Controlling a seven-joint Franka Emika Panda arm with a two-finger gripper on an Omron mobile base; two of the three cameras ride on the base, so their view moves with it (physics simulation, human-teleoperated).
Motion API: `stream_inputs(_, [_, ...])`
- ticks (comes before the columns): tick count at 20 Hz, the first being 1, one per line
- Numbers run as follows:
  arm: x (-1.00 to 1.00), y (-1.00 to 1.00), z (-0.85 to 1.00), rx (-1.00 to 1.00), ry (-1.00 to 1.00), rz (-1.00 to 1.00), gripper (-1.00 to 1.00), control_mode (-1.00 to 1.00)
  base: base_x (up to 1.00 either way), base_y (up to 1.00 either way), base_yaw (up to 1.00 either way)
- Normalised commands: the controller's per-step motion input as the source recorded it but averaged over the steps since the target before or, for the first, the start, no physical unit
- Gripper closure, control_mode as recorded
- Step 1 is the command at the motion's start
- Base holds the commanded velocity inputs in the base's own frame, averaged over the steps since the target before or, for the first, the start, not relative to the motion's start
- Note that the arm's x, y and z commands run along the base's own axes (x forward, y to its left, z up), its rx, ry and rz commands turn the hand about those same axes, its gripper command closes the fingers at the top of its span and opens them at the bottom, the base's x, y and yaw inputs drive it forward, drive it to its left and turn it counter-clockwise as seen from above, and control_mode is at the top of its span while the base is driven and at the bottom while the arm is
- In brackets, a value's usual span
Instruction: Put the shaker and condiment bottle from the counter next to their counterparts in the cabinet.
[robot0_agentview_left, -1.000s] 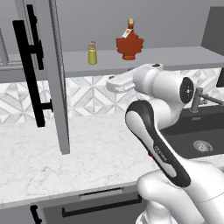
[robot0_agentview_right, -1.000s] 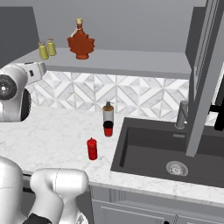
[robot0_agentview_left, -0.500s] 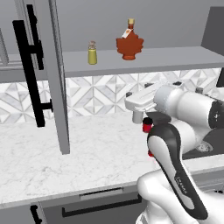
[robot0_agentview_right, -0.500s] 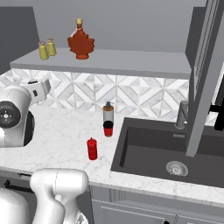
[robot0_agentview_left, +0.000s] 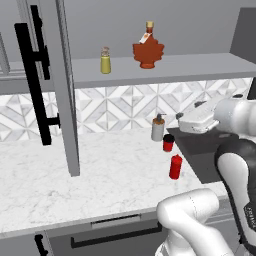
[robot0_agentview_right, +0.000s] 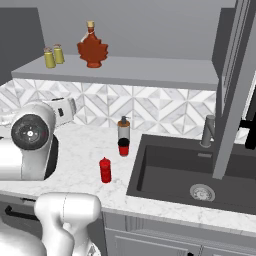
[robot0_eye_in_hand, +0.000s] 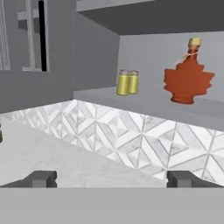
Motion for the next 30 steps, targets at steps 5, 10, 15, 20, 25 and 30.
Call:
stream_inputs(5, [-0.28, -0.83, -0.69, -0.05, 0.00, 0.12, -1.00, -1.00, 0.00, 0.00, 0.00])
stream_inputs(10, [0.00, -0.49, -0.99, -0.08, -0.09, 0.14, -1.00, -1.00, 0.00, 0.00, 0.00])
stream_inputs(15, [0.08, -0.33, -0.87, -0.05, -0.13, 0.14, -1.00, -1.00, 0.00, 0.00, 0.00])
stream_inputs(20, [0.40, -0.02, -0.66, -0.08, -0.07, 0.10, -1.00, -1.00, 0.00, 0.00, 0.00])
stream_inputs(25, [0.83, -0.21, -0.39, 0.00, 0.00, 0.05, -1.00, -1.00, 0.00, 0.00, 0.00])
stream_inputs(30, [0.22, -0.55, -0.05, 0.03, 0.02, 0.08, -1.00, -1.00, 0.00, 0.00, 0.00])
